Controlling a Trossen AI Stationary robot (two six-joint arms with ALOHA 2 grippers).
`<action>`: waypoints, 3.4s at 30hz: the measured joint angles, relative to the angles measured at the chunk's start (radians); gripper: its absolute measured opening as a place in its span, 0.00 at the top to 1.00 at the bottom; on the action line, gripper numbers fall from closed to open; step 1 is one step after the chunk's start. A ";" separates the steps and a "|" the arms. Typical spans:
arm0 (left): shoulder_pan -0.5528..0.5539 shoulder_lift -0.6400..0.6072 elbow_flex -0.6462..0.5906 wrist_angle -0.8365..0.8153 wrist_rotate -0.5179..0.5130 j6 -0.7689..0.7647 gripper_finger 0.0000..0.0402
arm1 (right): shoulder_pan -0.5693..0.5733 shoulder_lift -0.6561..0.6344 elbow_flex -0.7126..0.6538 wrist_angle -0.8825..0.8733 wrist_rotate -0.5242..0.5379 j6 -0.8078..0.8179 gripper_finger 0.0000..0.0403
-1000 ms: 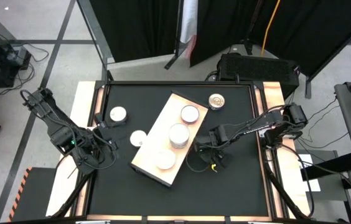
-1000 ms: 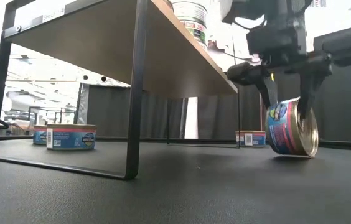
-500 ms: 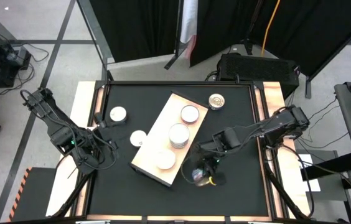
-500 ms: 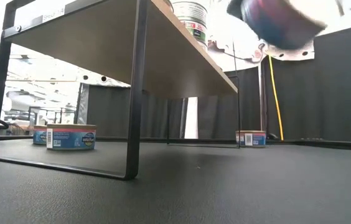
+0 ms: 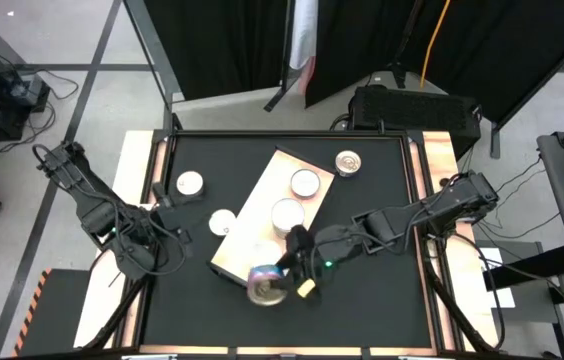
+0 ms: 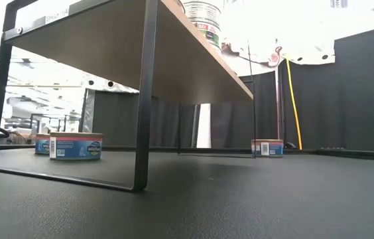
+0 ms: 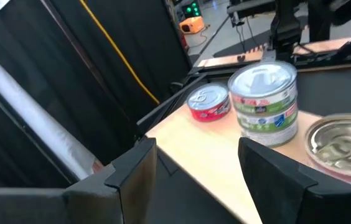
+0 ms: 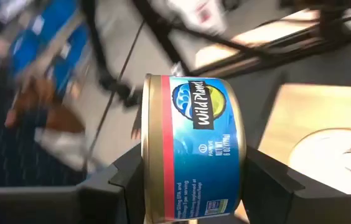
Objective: Stack canned seafood by type on shelf
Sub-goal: Stack the blue tuna can on top of the other blue tuna can on the shelf
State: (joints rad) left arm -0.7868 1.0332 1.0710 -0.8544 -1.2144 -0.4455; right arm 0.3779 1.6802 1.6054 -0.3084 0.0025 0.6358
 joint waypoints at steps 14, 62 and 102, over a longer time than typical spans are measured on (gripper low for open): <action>-0.017 -0.102 0.001 0.158 -0.015 0.327 0.43 | 0.061 0.095 0.000 0.126 0.399 0.380 0.52; -0.376 -0.179 0.002 -0.132 0.304 0.008 0.43 | 0.134 0.216 0.000 0.081 0.916 0.715 0.52; -0.377 -0.179 0.002 -0.132 0.339 0.006 0.43 | 0.132 0.229 -0.001 -0.023 0.862 0.820 0.39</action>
State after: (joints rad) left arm -1.1637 0.8547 1.0725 -0.9860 -0.8750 -0.4393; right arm 0.5098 1.9087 1.6047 -0.3317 0.8649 1.4555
